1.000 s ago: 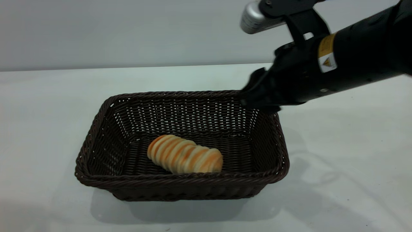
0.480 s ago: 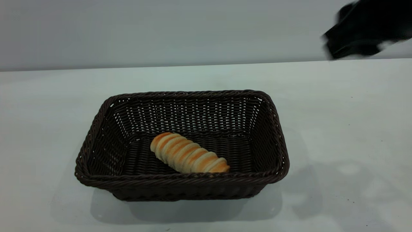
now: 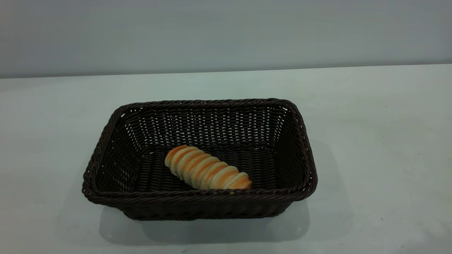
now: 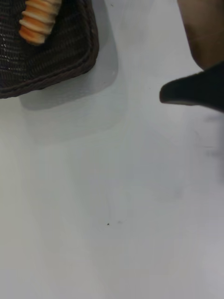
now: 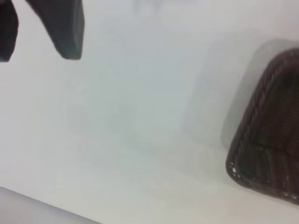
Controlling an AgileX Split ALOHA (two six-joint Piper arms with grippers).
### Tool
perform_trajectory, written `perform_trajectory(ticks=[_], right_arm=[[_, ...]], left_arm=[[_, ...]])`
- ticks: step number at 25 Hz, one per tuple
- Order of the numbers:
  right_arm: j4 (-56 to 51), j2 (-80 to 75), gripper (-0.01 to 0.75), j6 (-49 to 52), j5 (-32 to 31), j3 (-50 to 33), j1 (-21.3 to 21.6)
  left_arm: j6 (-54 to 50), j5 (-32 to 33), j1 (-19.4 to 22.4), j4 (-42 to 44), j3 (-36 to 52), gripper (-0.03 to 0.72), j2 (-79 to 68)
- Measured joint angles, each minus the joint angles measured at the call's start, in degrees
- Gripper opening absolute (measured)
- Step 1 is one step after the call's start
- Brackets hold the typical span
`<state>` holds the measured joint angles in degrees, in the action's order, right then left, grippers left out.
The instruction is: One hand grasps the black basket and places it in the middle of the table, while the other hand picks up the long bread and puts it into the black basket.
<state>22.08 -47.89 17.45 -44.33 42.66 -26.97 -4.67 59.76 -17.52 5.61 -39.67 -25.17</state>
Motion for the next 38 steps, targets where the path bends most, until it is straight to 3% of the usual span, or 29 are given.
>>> perform_trajectory(ticks=[9, 13, 24, 38], right_arm=[[-21.8, 15.9, 0.236, -20.4, -13.7, -0.8, 0.0], [-26.4, 21.0, 0.236, -23.7, -18.7, -1.3, 0.0], [-27.4, 35.4, 0.236, -23.7, -20.8, -13.2, 0.0], [-27.2, 42.8, 0.237, -23.0, -20.0, -15.1, 0.0]], left_arm=[[0.3, 2.9, 0.0, 0.0, 5.4, 0.544, 9.6], [0.3, 3.7, 0.0, -0.3, 7.7, 0.544, 12.5], [0.4, 4.8, 0.0, -0.3, 11.6, 0.544, 16.4], [0.4, 4.8, 0.0, -0.4, 11.7, 0.544, 17.0]])
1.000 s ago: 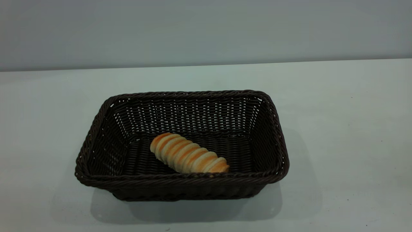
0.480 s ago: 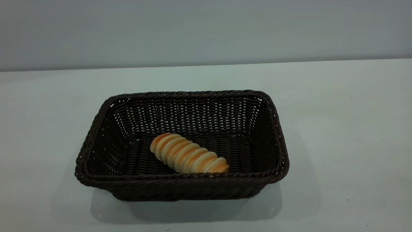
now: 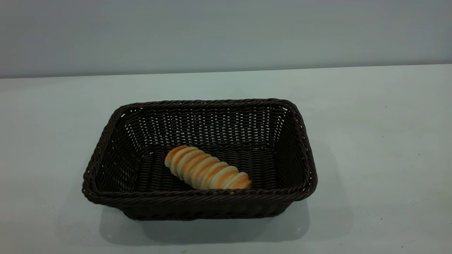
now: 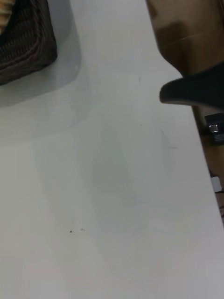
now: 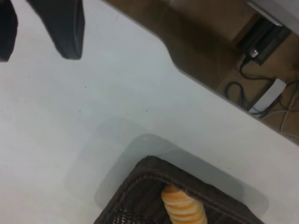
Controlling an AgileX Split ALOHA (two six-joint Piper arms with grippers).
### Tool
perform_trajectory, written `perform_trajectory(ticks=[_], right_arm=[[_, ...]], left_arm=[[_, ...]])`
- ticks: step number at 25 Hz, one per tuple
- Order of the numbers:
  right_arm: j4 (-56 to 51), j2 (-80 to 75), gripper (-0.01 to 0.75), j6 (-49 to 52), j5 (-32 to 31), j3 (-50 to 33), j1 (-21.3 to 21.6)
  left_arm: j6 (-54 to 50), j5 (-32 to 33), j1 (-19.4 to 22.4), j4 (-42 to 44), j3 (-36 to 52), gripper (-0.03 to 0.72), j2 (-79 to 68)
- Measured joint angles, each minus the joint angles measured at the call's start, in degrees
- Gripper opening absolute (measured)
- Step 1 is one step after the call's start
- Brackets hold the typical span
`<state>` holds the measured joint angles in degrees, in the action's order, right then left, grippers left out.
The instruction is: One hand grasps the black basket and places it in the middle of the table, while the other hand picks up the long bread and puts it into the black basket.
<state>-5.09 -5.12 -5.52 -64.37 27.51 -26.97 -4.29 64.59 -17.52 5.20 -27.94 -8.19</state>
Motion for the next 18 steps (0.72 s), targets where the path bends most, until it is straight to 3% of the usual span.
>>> perform_trajectory(ticks=[18], right_arm=[[-0.1, 0.0, 0.237, 0.1, 0.0, 0.0, 0.0]], left_arm=[[1.9, 0.0, 0.0, -2.4, 0.0, 0.544, 0.0]])
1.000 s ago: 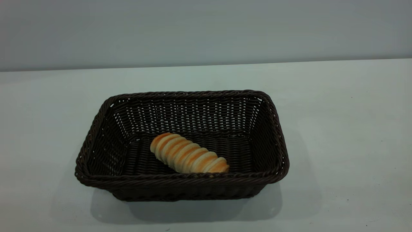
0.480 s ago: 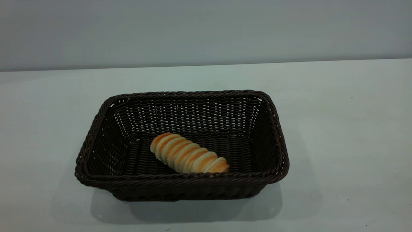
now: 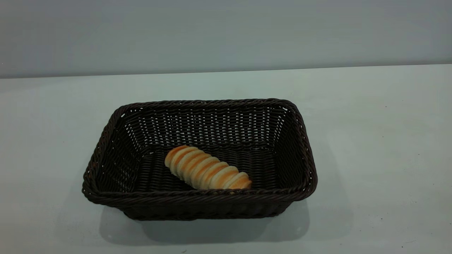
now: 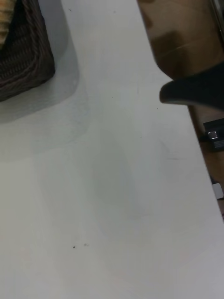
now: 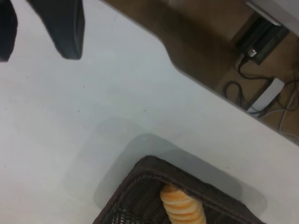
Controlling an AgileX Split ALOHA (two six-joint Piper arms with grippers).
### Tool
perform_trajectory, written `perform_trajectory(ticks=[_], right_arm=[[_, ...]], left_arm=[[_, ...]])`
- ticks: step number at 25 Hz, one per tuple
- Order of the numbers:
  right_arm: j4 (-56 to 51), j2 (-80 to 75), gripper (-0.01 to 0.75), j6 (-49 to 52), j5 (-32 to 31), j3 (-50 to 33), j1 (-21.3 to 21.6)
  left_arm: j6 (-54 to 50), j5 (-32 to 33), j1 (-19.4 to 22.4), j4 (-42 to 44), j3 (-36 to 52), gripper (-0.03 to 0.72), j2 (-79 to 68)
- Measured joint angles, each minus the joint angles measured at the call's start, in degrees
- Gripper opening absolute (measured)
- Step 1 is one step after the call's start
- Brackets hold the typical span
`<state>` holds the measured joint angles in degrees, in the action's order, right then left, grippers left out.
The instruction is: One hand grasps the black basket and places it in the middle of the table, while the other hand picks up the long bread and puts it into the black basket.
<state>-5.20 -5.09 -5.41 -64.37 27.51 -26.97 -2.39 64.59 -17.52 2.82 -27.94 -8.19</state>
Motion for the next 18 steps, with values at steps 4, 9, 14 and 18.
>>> perform_trajectory(ticks=[4, 9, 14, 18], right_arm=[[-0.1, 0.0, 0.237, 0.0, 0.0, 0.0, 0.0], [-0.1, 0.0, 0.237, 0.0, 0.0, 0.0, 1.9], [-0.1, 0.0, 0.237, 0.1, 0.0, 0.0, 11.4], [-0.1, 0.0, 0.237, 0.1, 0.0, 0.0, 20.6]], left_arm=[[0.0, 0.0, 0.0, 0.0, 0.0, 0.544, 0.0], [0.0, 0.0, 1.4, 0.0, 0.0, 0.544, 1.9], [0.0, 0.1, 9.3, 0.0, 0.0, 0.544, 7.0], [0.0, 0.2, 14.7, 0.0, 0.0, 0.544, 9.3]])
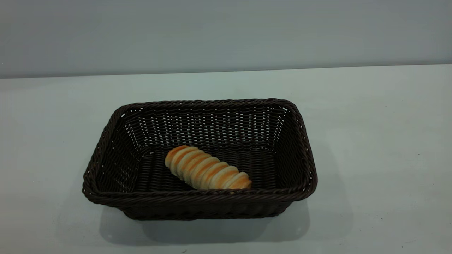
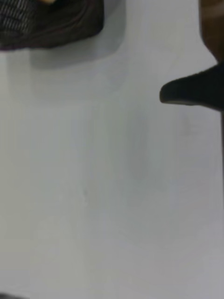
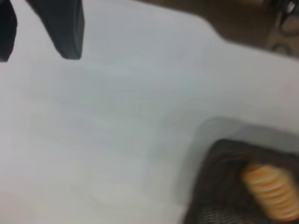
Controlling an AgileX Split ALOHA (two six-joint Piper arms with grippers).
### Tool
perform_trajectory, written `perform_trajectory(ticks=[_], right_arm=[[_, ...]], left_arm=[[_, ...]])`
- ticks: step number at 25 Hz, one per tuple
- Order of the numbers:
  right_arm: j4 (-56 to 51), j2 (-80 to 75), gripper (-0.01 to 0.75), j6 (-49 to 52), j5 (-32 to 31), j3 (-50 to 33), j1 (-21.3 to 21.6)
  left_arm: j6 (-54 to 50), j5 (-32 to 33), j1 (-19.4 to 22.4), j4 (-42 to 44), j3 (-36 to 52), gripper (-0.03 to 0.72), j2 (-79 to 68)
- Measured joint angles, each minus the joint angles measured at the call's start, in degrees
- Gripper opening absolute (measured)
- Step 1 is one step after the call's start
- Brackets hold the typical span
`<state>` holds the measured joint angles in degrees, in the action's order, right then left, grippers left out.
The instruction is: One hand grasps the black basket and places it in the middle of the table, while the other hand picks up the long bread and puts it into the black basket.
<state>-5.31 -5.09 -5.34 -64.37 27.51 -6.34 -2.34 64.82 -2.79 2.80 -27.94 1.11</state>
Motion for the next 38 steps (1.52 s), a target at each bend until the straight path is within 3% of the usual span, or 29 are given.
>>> perform_trajectory(ticks=[5, 38], right_arm=[[0.0, 0.0, 0.237, 0.0, 0.0, 0.0, 4.0], [-0.1, 0.0, 0.238, 0.0, 0.0, 0.0, 4.0]], left_arm=[[0.0, 0.1, 2.2, 0.0, 0.0, 0.544, 0.0], [0.2, 0.2, 2.2, 0.0, 0.0, 0.544, 0.0]])
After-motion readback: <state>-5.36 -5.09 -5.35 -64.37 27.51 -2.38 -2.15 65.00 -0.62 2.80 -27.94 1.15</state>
